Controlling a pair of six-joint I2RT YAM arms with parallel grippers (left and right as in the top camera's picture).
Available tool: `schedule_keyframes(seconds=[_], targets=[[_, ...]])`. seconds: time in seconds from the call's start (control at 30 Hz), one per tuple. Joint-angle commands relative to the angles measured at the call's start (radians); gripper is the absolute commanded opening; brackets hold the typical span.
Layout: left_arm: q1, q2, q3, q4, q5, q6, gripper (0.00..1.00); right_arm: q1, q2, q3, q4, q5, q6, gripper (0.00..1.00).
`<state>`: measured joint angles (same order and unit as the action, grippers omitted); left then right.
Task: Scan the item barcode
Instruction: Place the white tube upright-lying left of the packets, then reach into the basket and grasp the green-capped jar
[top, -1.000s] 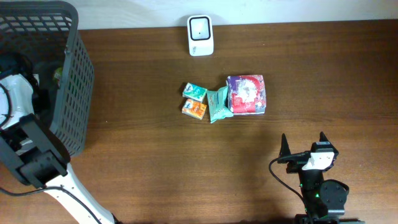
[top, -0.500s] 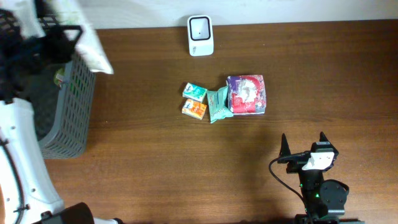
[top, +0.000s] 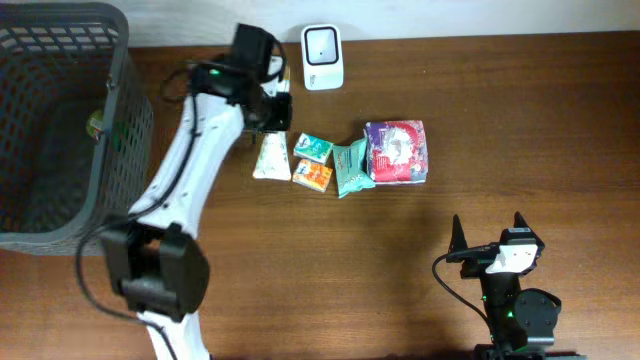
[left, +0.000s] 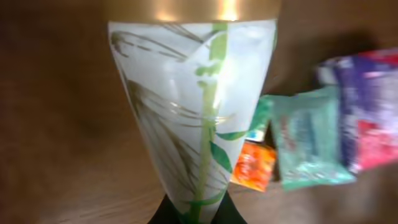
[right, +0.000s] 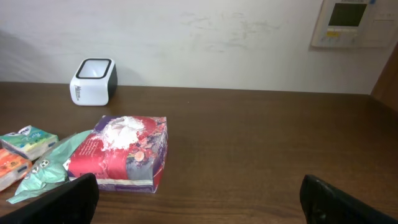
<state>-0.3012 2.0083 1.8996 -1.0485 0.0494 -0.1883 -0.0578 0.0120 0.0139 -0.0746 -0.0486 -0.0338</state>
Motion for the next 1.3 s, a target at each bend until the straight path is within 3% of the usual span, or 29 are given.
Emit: schedule_keyframes(seconds=[0.0,0.07,0.2,0.3,0.33,0.37,0.57,0.67,0.7,0.8,0.93,1.07,1.1,1.17,1.27], targets=[[-0.006,0.095,0.012,0.004,-0.101,-0.093,0.0,0.006,-0.006,-0.008,-0.001,0.005,0.001,0.99],[-0.006,0.159,0.012,0.008,-0.134,-0.159,0.02,0.006,-0.006,-0.008,-0.001,0.005,0.001,0.99],[-0.008,0.28,0.012,0.041,-0.132,-0.155,0.05,0.006,-0.006,-0.008,-0.001,0.005,0.001,0.99],[-0.013,0.291,0.018,0.04,-0.132,-0.155,0.23,0.006,-0.006,-0.008,-0.002,0.005,0.001,0.99],[-0.013,0.285,0.039,0.026,-0.132,-0.155,0.36,0.006,-0.006,-0.008,-0.001,0.005,0.001,0.99],[-0.013,0.276,0.077,-0.004,-0.132,-0.155,0.45,0.006,-0.006,-0.008,-0.002,0.005,0.001,0.99],[-0.009,0.161,0.578,-0.325,-0.141,-0.155,0.52,0.006,-0.006,-0.008,-0.002,0.005,0.001,0.99],[0.033,0.074,0.779,-0.407,-0.196,-0.155,0.76,0.006,-0.006,-0.008,-0.001,0.005,0.001,0.99],[0.058,0.037,0.809,-0.408,-0.244,-0.155,1.0,0.006,-0.006,-0.008,-0.002,0.005,0.001,0.99],[0.197,-0.09,0.826,-0.391,-0.283,-0.156,0.99,0.006,-0.006,-0.008,-0.001,0.005,0.001,0.99],[0.556,-0.109,0.822,-0.359,-0.229,-0.267,0.99,0.006,-0.006,-0.008,-0.001,0.005,0.001,0.99],[0.619,-0.048,0.766,-0.373,-0.301,-0.267,0.99,0.006,-0.006,-0.008,-0.002,0.005,0.001,0.99],[0.643,-0.019,0.766,-0.369,-0.27,-0.257,0.99,0.006,-0.006,-0.008,-0.001,0.005,0.001,0.99],[0.713,0.057,0.766,-0.372,-0.013,-0.165,0.99,0.006,-0.006,-0.008,-0.002,0.005,0.001,0.99],[0.761,0.146,0.766,-0.394,-0.012,-0.166,0.99,0.006,-0.006,-0.008,-0.001,0.005,0.001,0.99]])
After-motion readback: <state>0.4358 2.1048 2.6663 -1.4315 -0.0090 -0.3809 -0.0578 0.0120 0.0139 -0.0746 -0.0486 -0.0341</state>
